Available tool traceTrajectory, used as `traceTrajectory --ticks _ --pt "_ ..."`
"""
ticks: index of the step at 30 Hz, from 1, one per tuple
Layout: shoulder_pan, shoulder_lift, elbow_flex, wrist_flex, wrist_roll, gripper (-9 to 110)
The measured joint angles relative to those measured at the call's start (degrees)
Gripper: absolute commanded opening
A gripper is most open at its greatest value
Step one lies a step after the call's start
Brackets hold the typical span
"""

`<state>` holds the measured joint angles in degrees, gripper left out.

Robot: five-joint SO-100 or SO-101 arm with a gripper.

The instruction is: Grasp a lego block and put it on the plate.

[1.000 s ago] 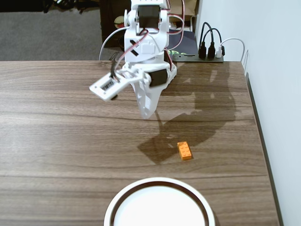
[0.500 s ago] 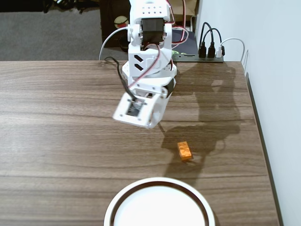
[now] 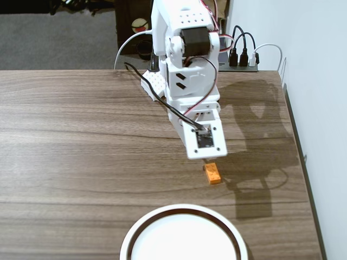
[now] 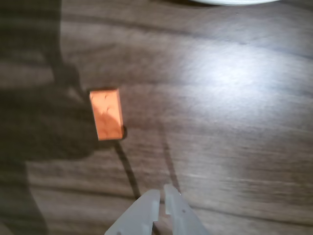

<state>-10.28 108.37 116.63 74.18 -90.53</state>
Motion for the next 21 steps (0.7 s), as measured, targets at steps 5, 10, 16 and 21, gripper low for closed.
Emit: traceTrajectory --ticks 5,10,16,21 --pt "-0.3 -3.2 -2.3 2.5 -4.1 6" --pt "-0.3 -6.9 -3.3 2.5 -6.3 16" --pt "-0.3 -9.5 -3.7 0.9 -7.2 25" --pt "-0.8 -11.6 -4.1 -3.2 -6.4 26"
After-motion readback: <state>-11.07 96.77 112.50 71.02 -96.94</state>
